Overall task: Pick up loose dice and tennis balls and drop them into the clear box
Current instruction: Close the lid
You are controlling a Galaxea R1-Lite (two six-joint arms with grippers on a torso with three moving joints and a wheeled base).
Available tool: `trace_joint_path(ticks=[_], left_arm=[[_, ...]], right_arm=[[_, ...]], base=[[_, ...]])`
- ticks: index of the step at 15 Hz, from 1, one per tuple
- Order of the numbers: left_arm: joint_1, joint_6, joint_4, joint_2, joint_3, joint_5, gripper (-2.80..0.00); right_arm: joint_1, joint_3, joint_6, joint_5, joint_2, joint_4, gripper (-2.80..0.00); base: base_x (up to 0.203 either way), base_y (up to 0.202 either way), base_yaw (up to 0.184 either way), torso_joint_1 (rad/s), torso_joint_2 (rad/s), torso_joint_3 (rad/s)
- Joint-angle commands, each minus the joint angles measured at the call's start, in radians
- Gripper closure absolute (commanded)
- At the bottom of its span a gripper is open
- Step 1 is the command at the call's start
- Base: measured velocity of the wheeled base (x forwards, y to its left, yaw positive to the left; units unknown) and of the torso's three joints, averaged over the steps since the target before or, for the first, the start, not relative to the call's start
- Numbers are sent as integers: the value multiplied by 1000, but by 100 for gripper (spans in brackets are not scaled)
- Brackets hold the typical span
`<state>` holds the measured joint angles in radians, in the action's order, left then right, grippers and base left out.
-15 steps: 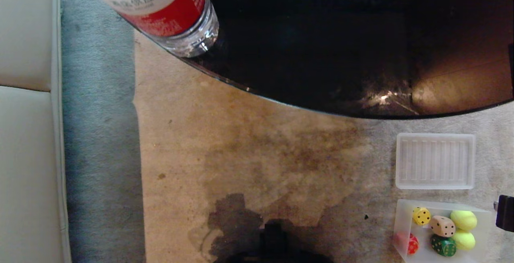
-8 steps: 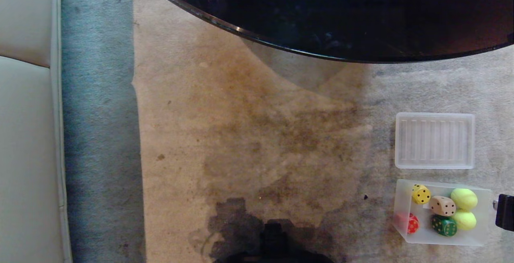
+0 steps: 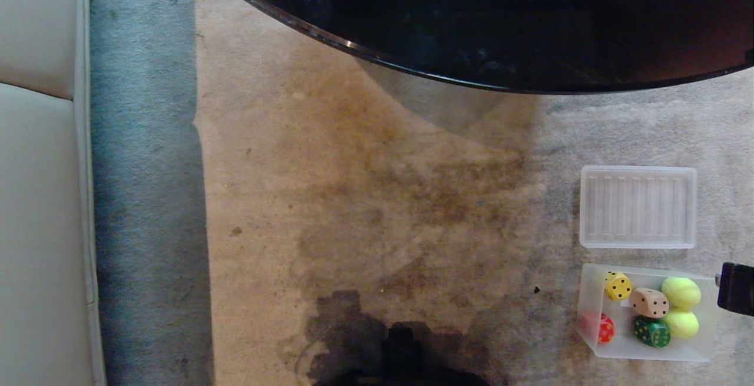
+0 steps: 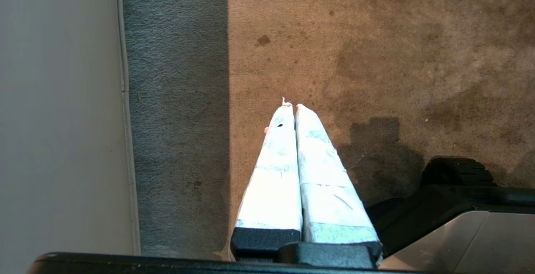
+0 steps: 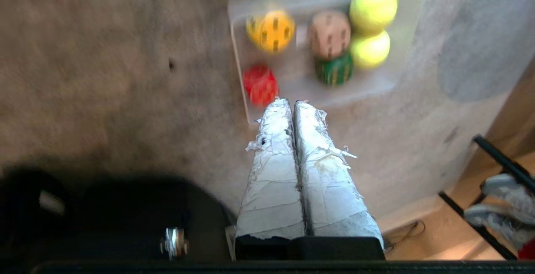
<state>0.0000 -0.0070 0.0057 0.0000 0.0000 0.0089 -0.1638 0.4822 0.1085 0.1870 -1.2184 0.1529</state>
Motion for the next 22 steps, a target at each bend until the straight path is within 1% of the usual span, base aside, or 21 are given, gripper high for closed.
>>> trace_joint_path(ticks=[1, 3, 5, 8, 10, 13, 15, 16, 17, 21, 22], left_arm=[[0, 1, 0, 0, 0, 0, 0], [0, 1, 0, 0, 0, 0, 0], [0, 0, 0, 0, 0, 0, 0], [0, 1, 0, 0, 0, 0, 0], [0, 1, 0, 0, 0, 0, 0], [0, 1, 0, 0, 0, 0, 0], [0, 1, 0, 0, 0, 0, 0], [0, 1, 0, 0, 0, 0, 0], [0, 1, 0, 0, 0, 0, 0], [0, 1, 0, 0, 0, 0, 0], [0, 1, 0, 0, 0, 0, 0]], right_arm=[[1, 42, 2, 1, -75, 24, 0], [1, 62, 5, -14, -156, 86, 0], [-4, 74, 5, -47, -243, 158, 0], [-18, 75, 0, -83, -355, 295, 0], [-45, 80, 0, -159, -437, 448, 0], [-61, 113, -3, -262, -531, 540, 0], [-60, 135, -6, -298, -594, 573, 0], [-60, 144, -19, -324, -628, 612, 0], [-60, 152, -40, -347, -647, 647, -280], [-60, 153, -41, -348, -647, 648, -280], [-60, 164, -61, -348, -656, 652, -280]], base=[[0, 0, 0, 0, 0, 0], [0, 0, 0, 0, 0, 0], [0, 0, 0, 0, 0, 0], [0, 0, 0, 0, 0, 0], [0, 0, 0, 0, 0, 0], [0, 0, 0, 0, 0, 0], [0, 0, 0, 0, 0, 0], [0, 0, 0, 0, 0, 0], [0, 0, 0, 0, 0, 0], [0, 0, 0, 0, 0, 0], [0, 0, 0, 0, 0, 0]])
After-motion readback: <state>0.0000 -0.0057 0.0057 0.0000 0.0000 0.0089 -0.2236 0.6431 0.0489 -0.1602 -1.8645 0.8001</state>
